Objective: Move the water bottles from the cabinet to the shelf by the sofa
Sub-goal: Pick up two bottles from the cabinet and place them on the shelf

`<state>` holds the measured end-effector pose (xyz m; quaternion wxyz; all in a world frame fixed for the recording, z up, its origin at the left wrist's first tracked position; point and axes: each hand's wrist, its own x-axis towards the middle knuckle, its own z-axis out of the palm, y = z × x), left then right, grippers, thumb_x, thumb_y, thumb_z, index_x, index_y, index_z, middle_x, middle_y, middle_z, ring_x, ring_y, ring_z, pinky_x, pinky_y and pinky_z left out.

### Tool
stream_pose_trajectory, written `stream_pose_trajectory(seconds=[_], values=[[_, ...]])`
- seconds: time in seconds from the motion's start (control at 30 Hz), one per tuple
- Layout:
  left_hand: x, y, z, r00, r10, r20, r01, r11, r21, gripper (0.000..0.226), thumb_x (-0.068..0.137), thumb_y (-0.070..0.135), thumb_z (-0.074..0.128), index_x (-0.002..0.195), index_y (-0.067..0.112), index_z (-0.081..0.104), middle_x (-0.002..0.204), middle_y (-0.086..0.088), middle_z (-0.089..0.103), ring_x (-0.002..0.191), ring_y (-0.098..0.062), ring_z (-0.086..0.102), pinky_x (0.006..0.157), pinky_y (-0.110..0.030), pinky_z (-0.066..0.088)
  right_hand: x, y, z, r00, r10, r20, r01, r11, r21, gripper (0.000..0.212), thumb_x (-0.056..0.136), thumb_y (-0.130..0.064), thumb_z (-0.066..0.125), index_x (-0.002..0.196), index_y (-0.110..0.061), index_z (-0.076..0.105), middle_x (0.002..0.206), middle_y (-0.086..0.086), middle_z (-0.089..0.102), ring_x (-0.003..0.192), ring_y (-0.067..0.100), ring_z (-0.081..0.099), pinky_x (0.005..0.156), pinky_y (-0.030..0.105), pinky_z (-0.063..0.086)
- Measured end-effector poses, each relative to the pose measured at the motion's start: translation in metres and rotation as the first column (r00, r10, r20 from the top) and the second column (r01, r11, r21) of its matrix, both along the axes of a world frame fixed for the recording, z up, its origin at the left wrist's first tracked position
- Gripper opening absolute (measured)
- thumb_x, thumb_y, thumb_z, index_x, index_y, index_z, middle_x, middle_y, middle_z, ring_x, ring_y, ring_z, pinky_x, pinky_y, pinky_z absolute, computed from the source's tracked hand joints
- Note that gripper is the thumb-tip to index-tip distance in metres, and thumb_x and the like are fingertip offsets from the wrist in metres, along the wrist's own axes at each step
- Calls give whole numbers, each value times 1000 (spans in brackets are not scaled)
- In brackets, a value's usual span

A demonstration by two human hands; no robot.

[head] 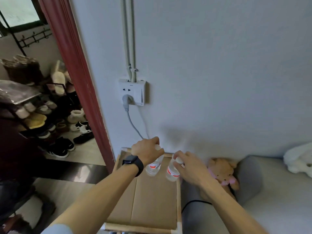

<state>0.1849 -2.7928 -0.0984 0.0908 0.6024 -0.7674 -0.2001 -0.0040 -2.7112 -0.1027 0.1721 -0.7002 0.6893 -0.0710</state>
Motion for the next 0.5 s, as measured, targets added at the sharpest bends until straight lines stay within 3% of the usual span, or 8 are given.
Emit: stream_pose_trajectory(seconds=[0.13, 0.2, 0.27, 0.37, 0.5], values=[[-13, -10, -13, 994, 90, -59, -84, 991, 106, 30, 82, 59, 52, 97, 33, 51, 77, 7, 61, 73, -17, 59, 56, -28, 46, -14, -33, -17, 997, 22, 78, -24, 999, 31, 21, 96, -45, 45, 116, -40, 48, 98, -5, 46, 89, 22, 55, 76, 34, 44], [-12, -12, -16, 992, 109, -61, -103, 991, 88, 31, 84, 63, 49, 98, 35, 49, 78, 8, 59, 73, -16, 59, 55, -28, 45, -20, -43, -26, 991, -6, 134, 6, 1000, 5, 25, 96, -43, 47, 121, -42, 47, 102, -3, 48, 89, 22, 58, 74, 32, 42], [-6, -15, -24, 995, 69, -73, -65, 996, 58, 36, 82, 67, 51, 105, 38, 51, 94, 8, 59, 84, -16, 59, 64, -31, 49, -24, -48, -33, 978, -53, 204, 57, 998, -13, 32, 95, -44, 50, 126, -43, 45, 106, -2, 50, 93, 22, 59, 77, 31, 42], [7, -17, -37, 981, -9, -195, 42, 985, 165, 50, 79, 57, 66, 123, 41, 51, 123, 10, 55, 110, -11, 55, 90, -35, 49, -26, -45, -46, 946, -148, 287, 167, 985, -42, 36, 91, -46, 58, 126, -41, 48, 111, -2, 46, 93, 23, 59, 79, 31, 42], [2, -18, -45, 941, -40, -335, 137, 953, 272, 55, 79, 40, 73, 127, 38, 46, 128, 14, 58, 119, -9, 54, 98, -36, 48, -28, -37, -57, 887, -159, 433, 197, 979, -45, 46, 83, -48, 70, 122, -43, 47, 113, -9, 45, 94, 12, 55, 83, 31, 47]])
